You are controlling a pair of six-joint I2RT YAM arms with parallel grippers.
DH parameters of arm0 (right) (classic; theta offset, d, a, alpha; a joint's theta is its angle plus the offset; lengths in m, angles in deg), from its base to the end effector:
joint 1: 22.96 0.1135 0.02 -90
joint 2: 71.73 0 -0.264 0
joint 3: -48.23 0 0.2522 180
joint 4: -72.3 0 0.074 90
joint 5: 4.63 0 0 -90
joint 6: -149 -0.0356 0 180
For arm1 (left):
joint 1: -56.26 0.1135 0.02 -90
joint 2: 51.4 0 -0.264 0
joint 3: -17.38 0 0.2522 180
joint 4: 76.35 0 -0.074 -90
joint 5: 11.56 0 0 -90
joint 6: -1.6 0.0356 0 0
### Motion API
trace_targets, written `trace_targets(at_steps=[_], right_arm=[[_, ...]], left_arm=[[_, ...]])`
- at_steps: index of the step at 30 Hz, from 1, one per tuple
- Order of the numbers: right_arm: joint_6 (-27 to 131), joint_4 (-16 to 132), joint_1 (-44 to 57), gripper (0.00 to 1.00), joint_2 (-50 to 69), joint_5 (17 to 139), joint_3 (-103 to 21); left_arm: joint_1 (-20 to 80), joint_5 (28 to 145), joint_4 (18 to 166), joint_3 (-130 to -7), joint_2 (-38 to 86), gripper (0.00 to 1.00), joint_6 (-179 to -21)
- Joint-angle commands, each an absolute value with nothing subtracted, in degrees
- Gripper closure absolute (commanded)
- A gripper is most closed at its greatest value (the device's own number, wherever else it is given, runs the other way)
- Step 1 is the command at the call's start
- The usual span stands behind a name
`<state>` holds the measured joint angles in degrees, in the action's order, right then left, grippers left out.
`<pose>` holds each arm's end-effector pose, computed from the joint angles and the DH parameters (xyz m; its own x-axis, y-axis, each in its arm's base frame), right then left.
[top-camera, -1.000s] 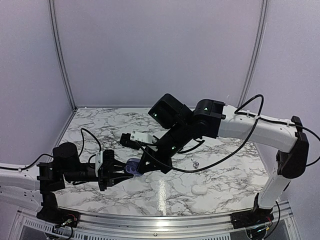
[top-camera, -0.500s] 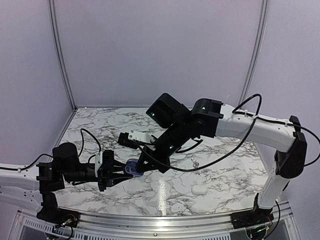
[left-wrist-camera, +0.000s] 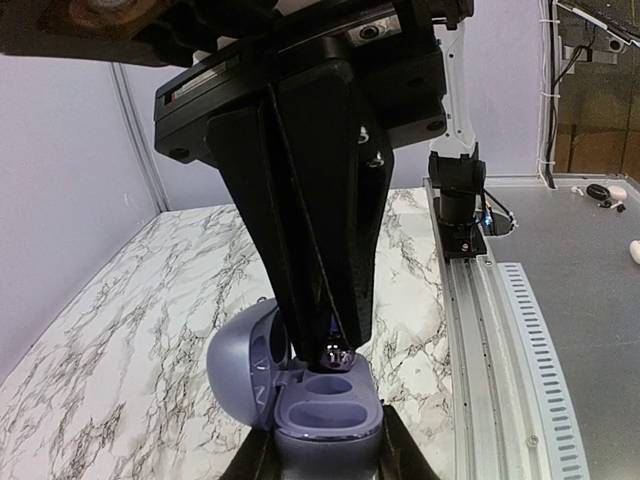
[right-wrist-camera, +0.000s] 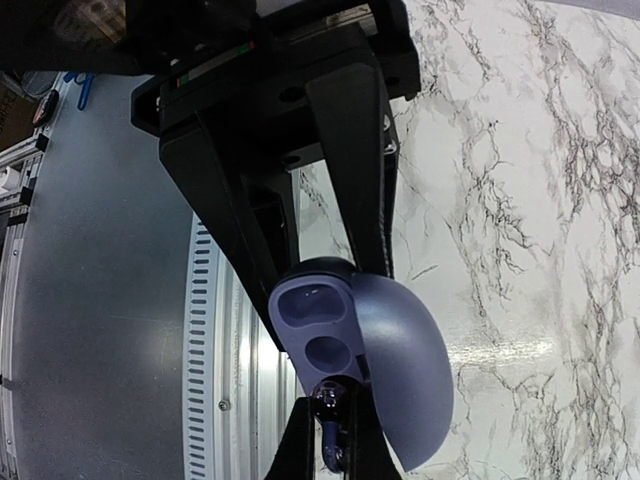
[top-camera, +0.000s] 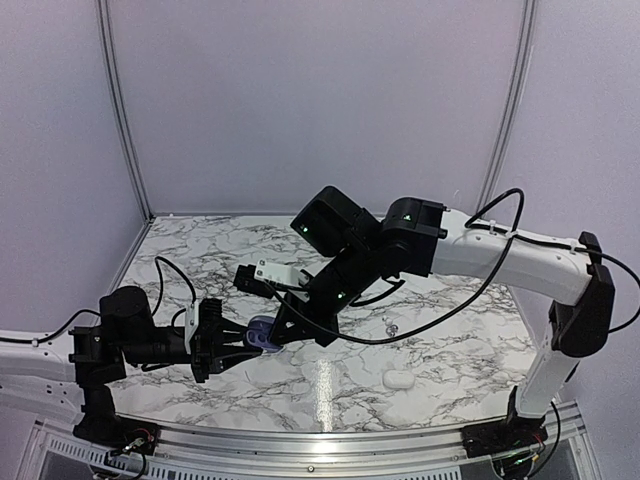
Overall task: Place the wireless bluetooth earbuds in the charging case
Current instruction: Insert the right earbud into the right side groove of the charging case.
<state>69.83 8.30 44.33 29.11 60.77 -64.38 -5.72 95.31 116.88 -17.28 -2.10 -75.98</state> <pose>0.1337 0.3578 0.3402 -0.1236 -0.7380 -0.6634 -0.9778 -0.0233 0.2081 0.0848 -0.1813 0.2472 0.1997 0.0628 -0.9778 0.9606 0.1843 0.2080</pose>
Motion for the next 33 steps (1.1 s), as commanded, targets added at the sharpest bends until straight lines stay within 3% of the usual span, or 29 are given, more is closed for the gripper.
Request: trace_targets(at_steps=[1, 17, 22, 33], right_arm=[[70.07, 7.08, 44.71, 1.0, 29.91, 64.04, -66.72], [69.89, 6.25, 45.02, 1.0, 31.72, 67.03, -68.45], [69.98, 6.32, 45.15, 0.92, 31.49, 67.01, -68.44], [69.98, 7.56, 45.14, 0.84, 30.44, 66.88, -68.69]], left_arm=[[-6.32, 96.51, 121.37, -18.06, -2.74, 1.0, -76.36], [-6.32, 95.87, 121.48, -18.09, -2.53, 1.0, -76.63], [-6.32, 95.5, 121.96, -17.71, -2.92, 1.0, -76.88], [-6.32, 95.19, 122.45, -17.38, -3.06, 1.0, -77.33]])
